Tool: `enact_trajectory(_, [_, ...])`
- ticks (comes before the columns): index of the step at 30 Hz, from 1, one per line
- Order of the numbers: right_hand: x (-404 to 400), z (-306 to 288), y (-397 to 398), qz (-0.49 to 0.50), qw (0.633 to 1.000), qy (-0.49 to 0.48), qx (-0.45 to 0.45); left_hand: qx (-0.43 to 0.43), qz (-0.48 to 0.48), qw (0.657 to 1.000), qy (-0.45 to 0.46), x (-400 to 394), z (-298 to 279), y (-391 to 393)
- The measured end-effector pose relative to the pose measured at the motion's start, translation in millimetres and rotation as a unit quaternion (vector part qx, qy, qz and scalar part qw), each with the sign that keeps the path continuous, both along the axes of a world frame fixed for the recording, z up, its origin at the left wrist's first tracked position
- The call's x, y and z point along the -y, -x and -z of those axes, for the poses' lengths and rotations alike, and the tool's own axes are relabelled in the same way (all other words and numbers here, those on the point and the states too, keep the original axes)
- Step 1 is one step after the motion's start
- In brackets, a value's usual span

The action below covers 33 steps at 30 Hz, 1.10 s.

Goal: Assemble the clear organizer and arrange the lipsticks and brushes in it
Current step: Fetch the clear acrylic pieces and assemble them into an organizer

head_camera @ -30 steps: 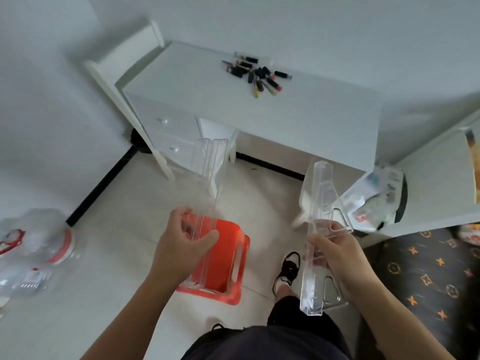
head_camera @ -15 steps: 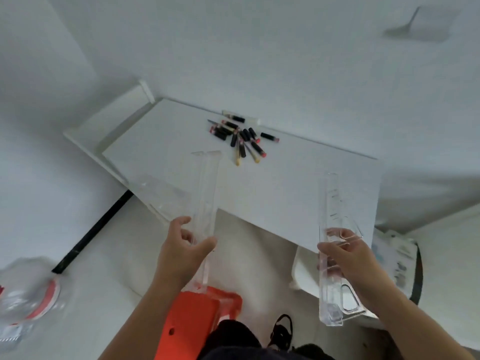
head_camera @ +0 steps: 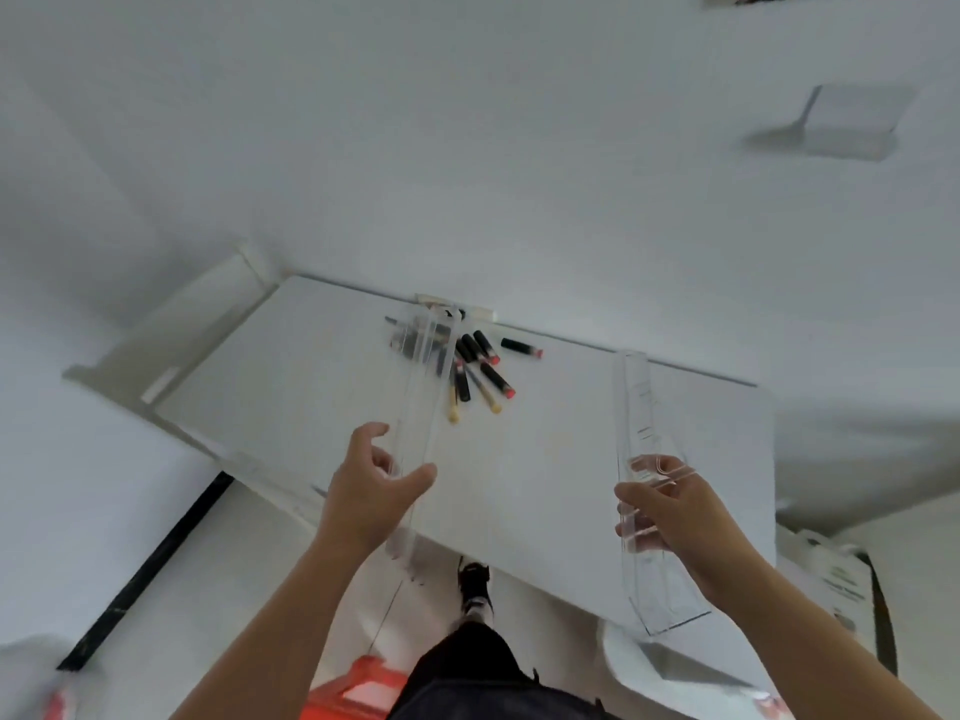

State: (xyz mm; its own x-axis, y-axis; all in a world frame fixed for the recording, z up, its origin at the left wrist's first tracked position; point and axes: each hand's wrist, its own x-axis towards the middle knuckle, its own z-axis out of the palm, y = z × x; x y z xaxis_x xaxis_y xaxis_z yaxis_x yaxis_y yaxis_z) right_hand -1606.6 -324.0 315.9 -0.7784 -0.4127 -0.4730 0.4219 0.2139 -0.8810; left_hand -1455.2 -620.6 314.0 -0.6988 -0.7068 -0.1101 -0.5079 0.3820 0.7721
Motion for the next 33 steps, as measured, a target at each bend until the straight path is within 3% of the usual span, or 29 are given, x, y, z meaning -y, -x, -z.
enact_trajectory(7, [71, 33, 42, 0.059, 0.997, -0.043, 0.020, 0.043, 0.053, 0.998, 0.004, 98, 32, 80])
enact_trajectory(14, [147, 67, 68, 0.129, 0.986, -0.098, 0.050, 0.119, 0.166, 0.979, 0.012, 175, 71, 128])
enact_trajectory(22, [177, 83, 94, 0.124, 0.978, -0.161, 0.042, 0.145, 0.232, 0.962, 0.021, 196, 97, 155])
enact_trajectory(33, [178, 105, 111, 0.077, 0.981, -0.176, -0.035, 0.074, 0.206, 0.974, 0.062, 183, 122, 158])
